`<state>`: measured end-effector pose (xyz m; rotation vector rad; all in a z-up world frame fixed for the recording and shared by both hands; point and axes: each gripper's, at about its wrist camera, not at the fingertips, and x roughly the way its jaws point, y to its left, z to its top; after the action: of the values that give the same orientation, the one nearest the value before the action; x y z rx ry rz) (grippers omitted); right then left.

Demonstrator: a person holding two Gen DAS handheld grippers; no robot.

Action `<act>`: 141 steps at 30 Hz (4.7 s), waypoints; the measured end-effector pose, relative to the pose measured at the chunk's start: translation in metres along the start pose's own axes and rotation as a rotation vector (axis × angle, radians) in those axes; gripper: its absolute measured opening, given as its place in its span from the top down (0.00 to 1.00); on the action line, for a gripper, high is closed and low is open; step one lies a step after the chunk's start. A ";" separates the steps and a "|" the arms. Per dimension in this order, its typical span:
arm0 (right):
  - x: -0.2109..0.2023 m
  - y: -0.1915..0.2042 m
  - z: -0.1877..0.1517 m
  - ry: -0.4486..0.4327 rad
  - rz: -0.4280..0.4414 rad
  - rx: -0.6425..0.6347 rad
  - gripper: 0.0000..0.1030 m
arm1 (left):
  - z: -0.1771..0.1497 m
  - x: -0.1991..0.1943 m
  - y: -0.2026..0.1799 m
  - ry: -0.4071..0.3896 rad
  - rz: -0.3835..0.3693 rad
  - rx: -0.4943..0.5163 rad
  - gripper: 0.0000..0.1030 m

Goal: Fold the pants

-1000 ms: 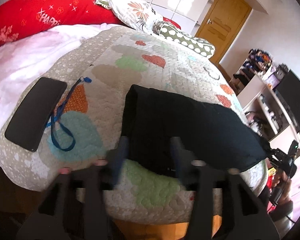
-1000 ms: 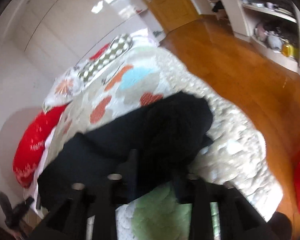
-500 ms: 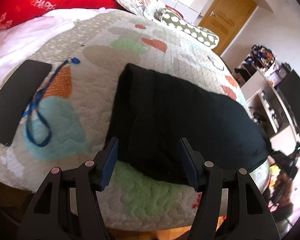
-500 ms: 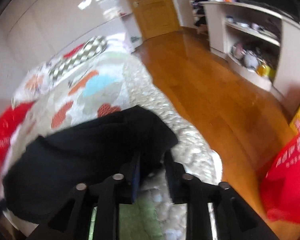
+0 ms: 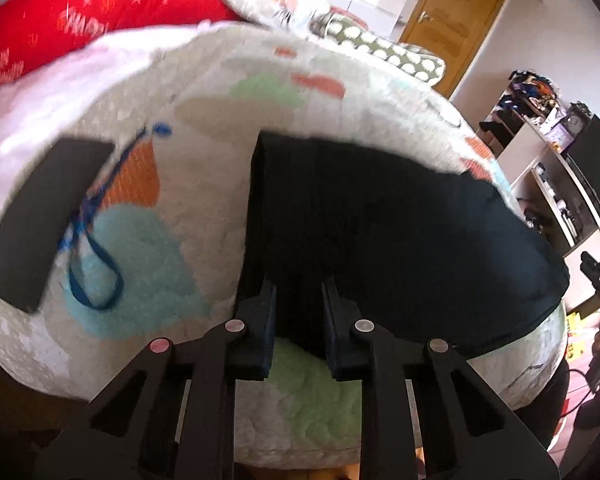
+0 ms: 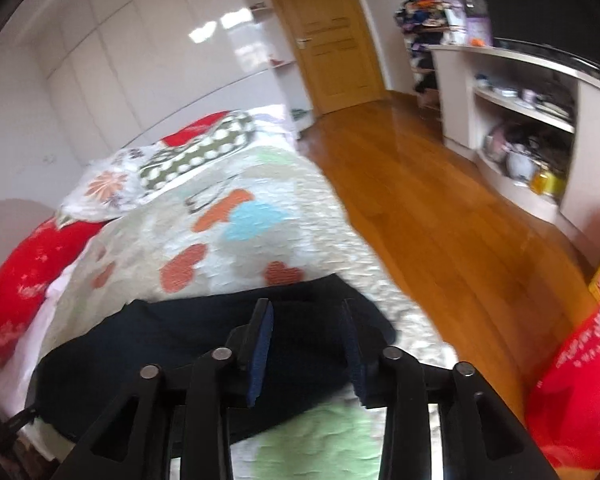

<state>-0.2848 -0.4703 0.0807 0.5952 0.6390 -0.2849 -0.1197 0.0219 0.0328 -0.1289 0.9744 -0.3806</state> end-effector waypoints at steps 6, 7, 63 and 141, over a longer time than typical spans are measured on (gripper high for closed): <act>0.033 0.025 -0.020 0.126 0.026 -0.076 0.63 | 0.000 -0.019 -0.013 -0.025 0.059 0.049 0.63; 0.034 0.029 -0.021 0.125 0.037 -0.083 0.63 | 0.001 -0.026 -0.015 -0.038 0.081 0.055 0.63; 0.028 0.065 -0.055 0.173 0.051 -0.246 0.54 | 0.022 -0.014 -0.075 -0.159 0.220 0.081 0.37; 0.019 0.116 -0.042 0.091 0.466 -0.271 0.58 | 0.061 0.051 -0.152 0.028 -0.212 0.148 0.41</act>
<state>-0.2409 -0.3541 0.0913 0.4803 0.5953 0.2634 -0.0824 -0.1416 0.0690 -0.0924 0.9596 -0.6492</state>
